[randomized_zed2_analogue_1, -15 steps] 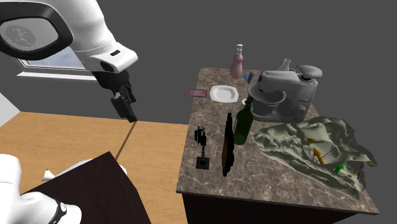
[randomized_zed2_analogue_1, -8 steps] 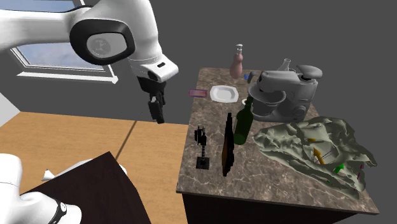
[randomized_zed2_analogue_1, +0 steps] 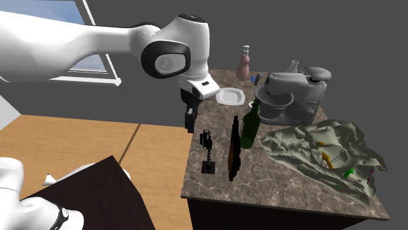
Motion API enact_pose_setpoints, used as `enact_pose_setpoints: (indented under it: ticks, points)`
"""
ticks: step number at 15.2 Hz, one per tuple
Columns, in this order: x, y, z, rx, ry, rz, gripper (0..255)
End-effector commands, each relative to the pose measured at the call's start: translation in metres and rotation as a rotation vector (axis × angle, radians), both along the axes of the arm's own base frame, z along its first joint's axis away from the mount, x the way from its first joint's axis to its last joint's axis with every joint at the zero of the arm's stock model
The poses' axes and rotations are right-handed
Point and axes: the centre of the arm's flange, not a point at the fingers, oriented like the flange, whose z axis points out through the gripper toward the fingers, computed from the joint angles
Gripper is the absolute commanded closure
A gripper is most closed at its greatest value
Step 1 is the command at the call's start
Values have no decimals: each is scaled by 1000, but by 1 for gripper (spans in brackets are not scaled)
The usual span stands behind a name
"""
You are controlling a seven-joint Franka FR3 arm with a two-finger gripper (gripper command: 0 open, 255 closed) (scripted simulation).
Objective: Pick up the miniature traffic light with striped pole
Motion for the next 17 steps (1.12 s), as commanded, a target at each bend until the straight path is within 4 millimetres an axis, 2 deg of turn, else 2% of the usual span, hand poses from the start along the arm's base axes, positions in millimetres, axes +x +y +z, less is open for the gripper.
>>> enact_pose_setpoints:
  ticks: [1, 6, 13, 16, 17]
  points:
    - [19, -14, -21, 8, 21, -57, 0]
    - [66, -52, -61, 28, 71, -193, 0]
    - [66, -52, -98, 28, 71, -193, 0]
    - [66, -52, -101, 28, 71, -193, 0]
    - [66, -52, -101, 28, 71, -193, 255]
